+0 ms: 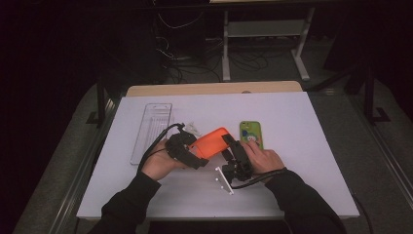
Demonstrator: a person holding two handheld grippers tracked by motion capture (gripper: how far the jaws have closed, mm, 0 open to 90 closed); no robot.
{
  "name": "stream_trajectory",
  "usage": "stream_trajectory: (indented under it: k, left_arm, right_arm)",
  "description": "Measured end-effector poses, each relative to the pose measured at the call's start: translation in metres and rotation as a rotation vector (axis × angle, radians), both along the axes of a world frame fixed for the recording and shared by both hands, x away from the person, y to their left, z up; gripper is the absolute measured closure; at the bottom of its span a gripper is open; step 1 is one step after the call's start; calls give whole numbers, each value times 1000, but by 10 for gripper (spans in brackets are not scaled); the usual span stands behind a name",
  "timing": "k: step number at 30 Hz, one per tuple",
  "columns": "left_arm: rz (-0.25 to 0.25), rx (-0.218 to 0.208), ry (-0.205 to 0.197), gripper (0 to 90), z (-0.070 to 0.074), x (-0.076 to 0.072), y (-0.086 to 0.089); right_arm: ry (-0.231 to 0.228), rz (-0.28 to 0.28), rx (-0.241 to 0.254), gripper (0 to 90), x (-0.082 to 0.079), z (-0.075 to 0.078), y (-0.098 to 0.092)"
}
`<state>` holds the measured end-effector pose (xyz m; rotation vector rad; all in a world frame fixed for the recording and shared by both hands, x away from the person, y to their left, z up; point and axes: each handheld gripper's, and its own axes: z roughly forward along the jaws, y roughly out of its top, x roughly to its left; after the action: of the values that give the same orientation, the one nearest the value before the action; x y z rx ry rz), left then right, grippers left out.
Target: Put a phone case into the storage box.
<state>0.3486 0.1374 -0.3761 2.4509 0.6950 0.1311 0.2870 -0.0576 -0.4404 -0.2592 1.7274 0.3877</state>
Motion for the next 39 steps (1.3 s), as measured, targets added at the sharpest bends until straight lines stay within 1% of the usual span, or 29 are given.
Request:
stream_trajectory:
  k: [1, 2, 3, 4, 5, 6, 9, 10, 12, 16, 20, 26, 29, 37, 38, 39]
  left_arm:
    - [0, 0, 0, 159, 0, 0, 0]
    - [-3, 1, -3, 159, 0, 0, 0]
    - [-3, 1, -3, 160, 0, 0, 0]
    - [-3, 2, -3, 160, 0, 0, 0]
    - [7, -10, -1, 159, -1, -1, -1]
    - [-3, 6, -2, 159, 0, 0, -1]
    - [-6, 8, -2, 159, -1, -1, -1]
    - [-8, 9, -1, 159, -1, -1, -1]
    - [-5, 7, 0, 159, -1, -1, -2]
    - [-7, 7, 2, 159, -1, -1, -2]
    - [-7, 5, 2, 159, -1, -1, -2]
    - [-9, 9, -4, 159, -1, -2, -2]
    - [-15, 5, 2, 159, -1, -2, -3]
    - [-19, 3, 2, 159, -1, -2, -3]
    - [-18, 3, 2, 158, -1, -2, -3]
    - [-20, 7, 0, 158, -1, -2, -3]
  right_arm:
    - [0, 0, 0, 288, 0, 0, 0]
    - [-6, 2, -17, 340, 0, 0, 0]
    - [-6, 2, -17, 340, 0, 0, 0]
    - [-6, 3, -22, 362, -1, -1, 0]
    - [-6, 2, -15, 405, -1, -2, 1]
    - [-6, 2, -15, 405, -1, -2, 1]
    - [-18, -1, -21, 467, -2, -4, 1]
    - [-31, 2, -18, 504, -1, -5, 1]
    - [-33, 5, -17, 514, -1, -5, 1]
    - [-27, 16, -10, 588, -3, -5, 2]
    - [-19, 27, -20, 657, -5, -4, 3]
    - [-13, 30, -22, 701, -6, -4, 4]
    - [-17, 32, -31, 735, -7, -4, 4]
    - [-31, 20, -43, 771, -7, -5, 4]
    - [-38, 23, -51, 774, -7, -5, 4]
    - [-35, 20, -55, 776, -8, -6, 5]
